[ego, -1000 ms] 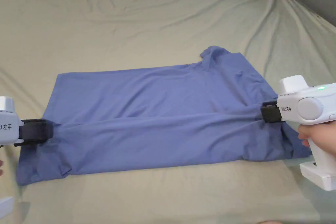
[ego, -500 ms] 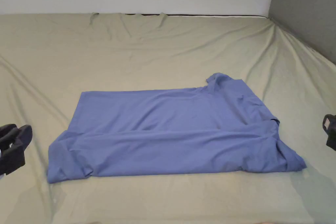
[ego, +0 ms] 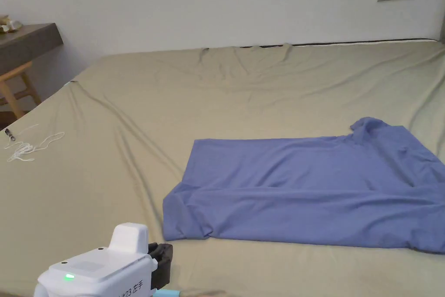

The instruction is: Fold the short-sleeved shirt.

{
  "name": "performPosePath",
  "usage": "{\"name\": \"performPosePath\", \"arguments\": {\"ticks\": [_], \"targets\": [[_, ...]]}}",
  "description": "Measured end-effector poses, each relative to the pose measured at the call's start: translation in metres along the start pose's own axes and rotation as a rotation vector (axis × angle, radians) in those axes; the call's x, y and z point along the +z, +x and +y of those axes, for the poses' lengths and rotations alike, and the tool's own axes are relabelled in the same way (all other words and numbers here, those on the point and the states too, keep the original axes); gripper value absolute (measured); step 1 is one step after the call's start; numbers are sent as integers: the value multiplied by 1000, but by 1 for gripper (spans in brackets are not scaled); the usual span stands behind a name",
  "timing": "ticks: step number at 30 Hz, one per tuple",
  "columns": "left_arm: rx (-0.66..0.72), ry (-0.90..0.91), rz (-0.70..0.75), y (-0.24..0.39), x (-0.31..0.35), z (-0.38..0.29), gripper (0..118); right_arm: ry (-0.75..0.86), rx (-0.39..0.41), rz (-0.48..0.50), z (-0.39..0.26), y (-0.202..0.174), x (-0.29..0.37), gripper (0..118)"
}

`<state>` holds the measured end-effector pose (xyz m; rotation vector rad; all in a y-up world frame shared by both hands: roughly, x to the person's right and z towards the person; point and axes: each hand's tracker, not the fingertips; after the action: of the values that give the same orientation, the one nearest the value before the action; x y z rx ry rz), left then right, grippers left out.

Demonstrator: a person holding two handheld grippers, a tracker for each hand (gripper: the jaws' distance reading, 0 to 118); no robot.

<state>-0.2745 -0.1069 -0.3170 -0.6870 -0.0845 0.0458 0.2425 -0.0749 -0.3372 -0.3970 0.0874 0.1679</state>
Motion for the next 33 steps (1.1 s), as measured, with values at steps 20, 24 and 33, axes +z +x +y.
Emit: {"name": "performPosePath", "arguments": {"ticks": [20, 24, 33], "targets": [[-282, -113, 206, 25, -160, 26, 17, -161, -59, 27, -19, 10, -32, 0], [-233, -117, 136, 15, -149, 33, 9, -193, -97, 27, -27, 17, -43, 0], [-179, -22, 71, 6, -91, 62, 8, -275, -166, 2, -32, 63, -118, 97]]}}
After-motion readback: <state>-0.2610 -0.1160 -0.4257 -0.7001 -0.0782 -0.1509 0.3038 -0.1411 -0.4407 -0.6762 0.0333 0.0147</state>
